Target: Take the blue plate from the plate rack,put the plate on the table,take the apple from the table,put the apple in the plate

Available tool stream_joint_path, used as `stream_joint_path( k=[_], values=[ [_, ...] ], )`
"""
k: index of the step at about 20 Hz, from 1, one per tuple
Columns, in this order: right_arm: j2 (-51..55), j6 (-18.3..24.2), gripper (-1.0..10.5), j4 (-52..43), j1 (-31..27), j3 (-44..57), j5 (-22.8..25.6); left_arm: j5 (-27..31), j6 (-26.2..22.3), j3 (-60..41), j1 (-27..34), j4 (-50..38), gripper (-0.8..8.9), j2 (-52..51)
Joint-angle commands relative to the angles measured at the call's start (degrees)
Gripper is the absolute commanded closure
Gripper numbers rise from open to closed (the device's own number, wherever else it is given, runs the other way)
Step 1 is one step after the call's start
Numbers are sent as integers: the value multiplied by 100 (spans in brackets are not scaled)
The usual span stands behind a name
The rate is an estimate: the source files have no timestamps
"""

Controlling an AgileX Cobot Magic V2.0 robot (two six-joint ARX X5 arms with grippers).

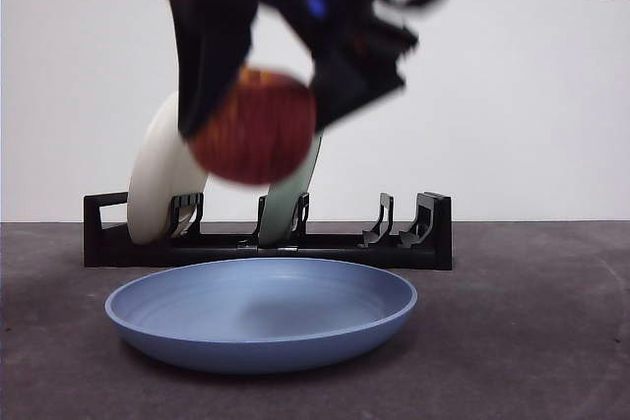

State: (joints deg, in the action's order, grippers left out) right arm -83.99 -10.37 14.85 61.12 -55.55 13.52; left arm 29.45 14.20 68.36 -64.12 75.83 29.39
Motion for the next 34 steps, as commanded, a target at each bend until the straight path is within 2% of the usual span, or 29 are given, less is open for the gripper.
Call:
stream_joint_path(
  k=[1,8,12,14,15,19,20,24,30,34],
  values=[
    [-116,-269,887,-824,-9,511,15,24,24,4,17,-26,821,-9],
    [-529,-304,886,-1292,-321,763,33,22,68,4,17,-26,820,13],
    [-890,-306,886,-1445,-538,761,-269,17,72,4,17,-26,821,13],
    [-953,-317,874,-1493,-538,761,-262,17,72,4,17,-26,820,13],
    [-957,-315,827,-1488,-538,761,-264,20,72,4,17,-26,821,13],
    [-1036,-315,459,-1436,-538,761,-267,17,94,4,17,-26,820,13],
    [-1036,-315,399,-1408,-535,761,-267,20,107,4,17,-26,820,13],
    [-1034,-313,344,-1386,-531,708,-267,15,114,4,17,-26,820,15],
    [-839,-262,344,-214,-520,-273,-269,15,127,4,17,-26,820,15],
    [-199,-249,350,820,-518,-1008,-275,35,125,4,17,-26,819,26]
  ],
)
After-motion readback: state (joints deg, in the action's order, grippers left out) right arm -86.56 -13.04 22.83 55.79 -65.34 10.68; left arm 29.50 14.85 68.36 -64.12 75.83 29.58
